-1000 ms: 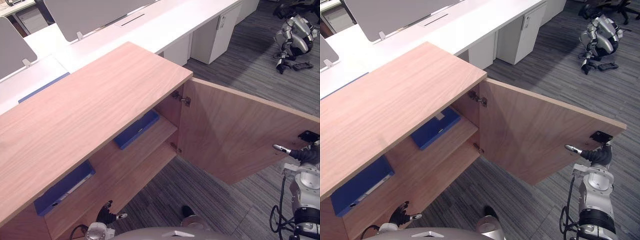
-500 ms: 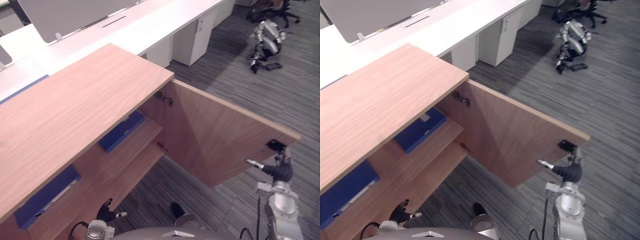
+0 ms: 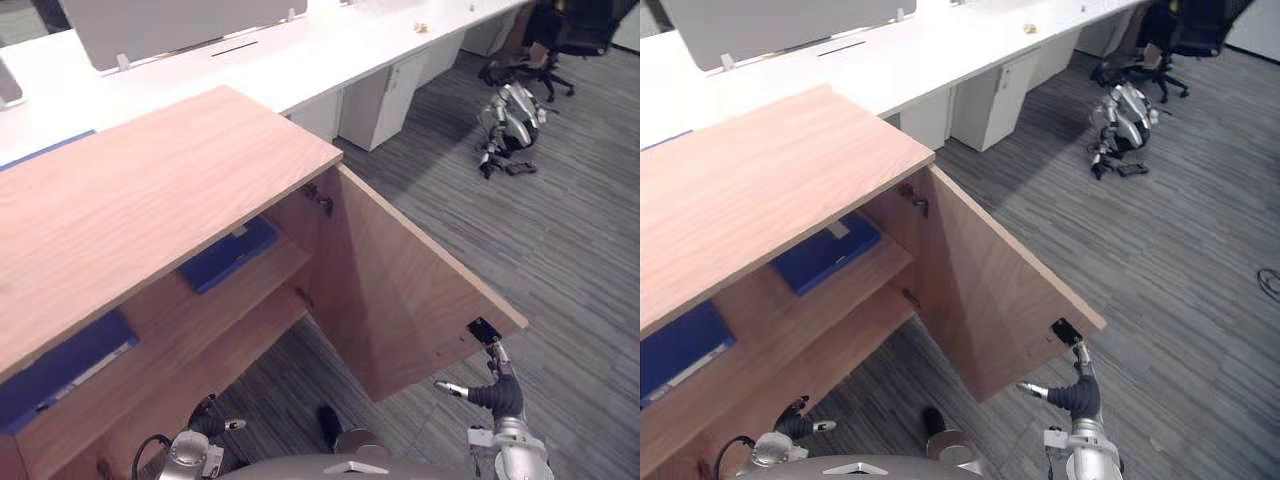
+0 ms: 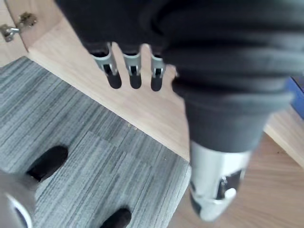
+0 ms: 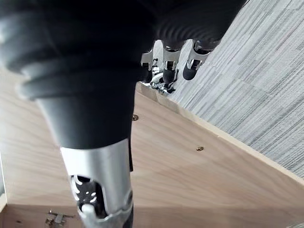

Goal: Walk over to the cabinet, pick up the folder, carry it to the office cabinet, place the folder inside the office cabinet, then close the office cabinet door

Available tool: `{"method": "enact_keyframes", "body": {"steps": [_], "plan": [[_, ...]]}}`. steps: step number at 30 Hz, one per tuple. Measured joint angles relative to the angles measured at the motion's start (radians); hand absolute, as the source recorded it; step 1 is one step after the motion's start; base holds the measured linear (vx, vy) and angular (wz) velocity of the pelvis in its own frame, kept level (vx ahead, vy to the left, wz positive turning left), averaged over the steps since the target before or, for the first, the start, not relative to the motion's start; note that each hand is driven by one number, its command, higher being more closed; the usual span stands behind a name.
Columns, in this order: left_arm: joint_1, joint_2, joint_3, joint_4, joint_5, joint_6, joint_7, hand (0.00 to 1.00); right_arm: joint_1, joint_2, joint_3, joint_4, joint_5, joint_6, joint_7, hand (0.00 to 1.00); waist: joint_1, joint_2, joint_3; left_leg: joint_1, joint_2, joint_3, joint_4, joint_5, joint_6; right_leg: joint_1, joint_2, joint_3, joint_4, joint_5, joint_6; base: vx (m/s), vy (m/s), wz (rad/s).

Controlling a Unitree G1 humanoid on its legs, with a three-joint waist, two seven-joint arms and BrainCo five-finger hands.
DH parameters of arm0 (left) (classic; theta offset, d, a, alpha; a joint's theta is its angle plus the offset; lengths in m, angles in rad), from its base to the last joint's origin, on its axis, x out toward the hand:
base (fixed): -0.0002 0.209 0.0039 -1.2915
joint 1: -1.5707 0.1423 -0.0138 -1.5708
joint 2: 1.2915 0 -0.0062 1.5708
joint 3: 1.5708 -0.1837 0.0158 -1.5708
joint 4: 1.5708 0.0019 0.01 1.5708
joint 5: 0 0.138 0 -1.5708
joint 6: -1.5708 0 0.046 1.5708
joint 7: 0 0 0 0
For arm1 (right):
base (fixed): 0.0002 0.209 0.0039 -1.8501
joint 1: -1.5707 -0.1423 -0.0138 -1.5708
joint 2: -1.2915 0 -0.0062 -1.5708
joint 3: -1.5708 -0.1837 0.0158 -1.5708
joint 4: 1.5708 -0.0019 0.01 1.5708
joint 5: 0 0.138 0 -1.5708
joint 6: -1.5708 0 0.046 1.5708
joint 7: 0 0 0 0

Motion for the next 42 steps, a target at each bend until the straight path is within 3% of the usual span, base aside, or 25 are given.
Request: {"method": "enact_keyframes", "body": {"steps": [2,5,6,8,9,12,17,19,22,27,28,29,30,31,33,34,35,37,42], "plan": [[-0.002,0.006,0.009,0.002,0.000,0.010,0.007,0.00,0.012,0.000,0.017,0.001,-0.005,0.016,0.000,0.00,0.005,-0.017,0.000,-0.016,0.012,-0.033,0.000,0.017,-0.001,0.000,0.009,-0.016,0.000,-0.005,0.002,-0.07,-0.065,0.37],[-0.010,0.011,0.020,0.002,0.000,0.015,0.008,0.00,0.012,-0.007,0.062,0.020,-0.007,0.038,0.001,0.00,0.039,-0.027,-0.001,-0.034,0.028,-0.078,0.000,0.035,-0.003,0.002,0.025,-0.038,0.000,-0.029,0.003,-0.08,-0.074,0.36],[-0.014,0.012,0.038,0.002,0.000,0.016,0.008,0.00,0.009,-0.023,0.131,0.026,-0.016,0.041,0.024,0.00,0.053,-0.031,-0.001,-0.050,0.031,-0.115,0.000,0.048,-0.006,0.002,0.029,-0.059,0.002,-0.033,0.004,-0.06,-0.065,0.54],[-0.013,0.013,0.042,0.002,0.000,0.019,0.008,0.00,-0.013,-0.045,0.213,0.028,-0.027,0.041,0.057,0.00,0.059,-0.033,0.000,-0.056,0.031,-0.135,0.000,0.056,-0.007,0.006,0.030,-0.073,0.006,-0.033,0.004,-0.06,-0.049,0.54],[-0.014,0.010,0.042,0.002,0.000,0.023,0.008,0.00,-0.047,-0.062,0.307,0.031,-0.053,0.038,0.100,0.00,0.079,-0.033,0.000,-0.056,0.031,-0.161,0.000,0.061,-0.007,0.019,0.029,-0.089,0.007,-0.034,0.004,-0.06,-0.033,0.49],[-0.010,0.010,0.044,0.002,0.000,0.025,0.008,0.00,-0.111,-0.040,0.407,0.048,-0.063,0.033,0.149,0.00,0.110,-0.042,-0.004,-0.066,0.026,-0.195,0.000,0.070,-0.007,0.031,0.027,-0.093,0.012,-0.034,0.004,-0.06,-0.016,0.55],[-0.015,0.007,0.049,0.001,-0.003,0.026,0.009,0.00,-0.246,-0.019,0.487,0.050,-0.091,0.005,0.188,0.00,0.143,-0.062,-0.015,-0.101,-0.013,-0.211,0.002,0.076,0.003,0.017,-0.013,-0.091,0.006,-0.034,0.004,-0.04,0.055,0.44],[-0.015,0.009,0.046,0.002,-0.002,0.026,0.009,0.00,-0.292,-0.012,0.508,0.051,-0.091,0.001,0.199,0.00,0.150,-0.056,-0.012,-0.113,-0.023,-0.214,-0.001,0.083,0.011,0.026,-0.026,-0.082,-0.001,-0.036,0.008,-0.03,0.084,0.19],[-0.012,0.020,0.045,0.001,-0.003,0.026,0.010,0.00,-0.324,0.001,0.551,0.070,-0.089,-0.004,0.200,0.00,0.153,-0.082,-0.023,-0.115,-0.049,-0.215,-0.001,0.082,0.011,0.032,-0.046,-0.077,0.001,-0.044,0.011,0.00,0.109,0.23],[-0.004,0.017,0.035,0.000,-0.004,0.026,0.011,0.00,-0.455,0.000,0.556,0.202,-0.077,-0.001,0.195,0.00,0.154,-0.073,-0.019,-0.139,-0.082,-0.226,-0.002,0.082,0.012,0.025,-0.066,-0.063,0.000,-0.062,-0.005,0.01,0.081,0.24],[-0.004,0.018,0.036,-0.001,-0.005,0.025,0.012,0.00,-0.464,0.000,0.535,0.210,-0.071,0.000,0.193,0.00,0.152,-0.069,-0.022,-0.147,-0.096,-0.237,-0.002,0.074,0.017,0.014,-0.079,-0.062,-0.002,-0.067,-0.018,0.04,0.130,0.34],[-0.012,0.017,0.038,-0.004,-0.012,0.024,0.012,0.00,-0.469,0.004,0.511,0.215,-0.070,0.000,0.184,0.00,0.154,-0.092,-0.029,-0.167,-0.115,-0.223,0.050,0.069,0.048,0.002,-0.104,-0.059,-0.008,-0.062,-0.035,0.07,0.137,0.26],[-0.011,0.008,0.038,-0.005,-0.015,0.024,0.013,0.00,-0.471,-0.006,0.501,0.217,-0.070,-0.001,0.180,0.00,0.160,-0.065,-0.023,-0.183,-0.107,-0.221,0.087,0.046,0.046,0.004,-0.090,-0.065,-0.009,-0.060,-0.038,0.10,0.126,0.04],[-0.001,0.000,0.036,-0.005,-0.023,0.024,0.014,0.00,-0.483,0.002,0.486,0.248,-0.070,0.000,0.161,0.00,0.163,-0.034,-0.018,-0.187,-0.103,-0.216,0.055,0.060,0.068,0.004,-0.086,-0.061,-0.008,-0.054,-0.034,0.05,0.052,-0.01],[0.007,0.004,0.037,-0.006,-0.025,0.024,0.014,0.00,-0.487,0.000,0.470,0.277,-0.071,0.004,0.150,0.00,0.152,-0.024,-0.017,-0.173,-0.107,-0.239,-0.001,0.062,0.064,0.004,-0.068,-0.086,0.040,-0.061,-0.044,0.09,0.033,0.40],[0.009,0.012,0.037,-0.010,-0.028,0.023,0.013,0.00,-0.487,0.003,0.456,0.285,-0.071,0.004,0.149,0.00,0.154,-0.031,-0.018,-0.179,-0.114,-0.244,-0.001,0.066,0.059,0.013,-0.067,-0.091,0.040,-0.076,-0.057,0.14,0.021,0.80],[0.018,0.014,0.039,-0.012,-0.043,0.014,0.013,0.00,-0.496,0.001,0.372,0.292,-0.074,0.011,0.124,0.00,0.169,-0.016,-0.013,-0.180,-0.128,-0.244,-0.001,0.071,0.058,0.025,-0.074,-0.092,0.037,-0.082,-0.046,0.08,0.014,0.49],[0.048,0.012,0.038,-0.008,-0.043,0.015,0.012,0.00,-0.498,0.001,0.353,0.307,-0.074,0.010,0.120,0.00,0.166,0.006,-0.004,-0.180,-0.130,-0.243,-0.001,0.071,0.058,0.029,-0.076,-0.091,0.029,-0.082,-0.046,0.04,0.018,0.13],[0.088,0.014,0.038,-0.005,-0.043,0.017,0.009,0.00,-0.442,0.036,0.278,0.403,-0.083,0.015,0.118,0.00,0.164,0.010,-0.001,-0.192,-0.130,-0.248,-0.001,0.071,0.058,0.033,-0.077,-0.107,0.014,-0.082,-0.046,0.05,-0.009,0.09]]}}
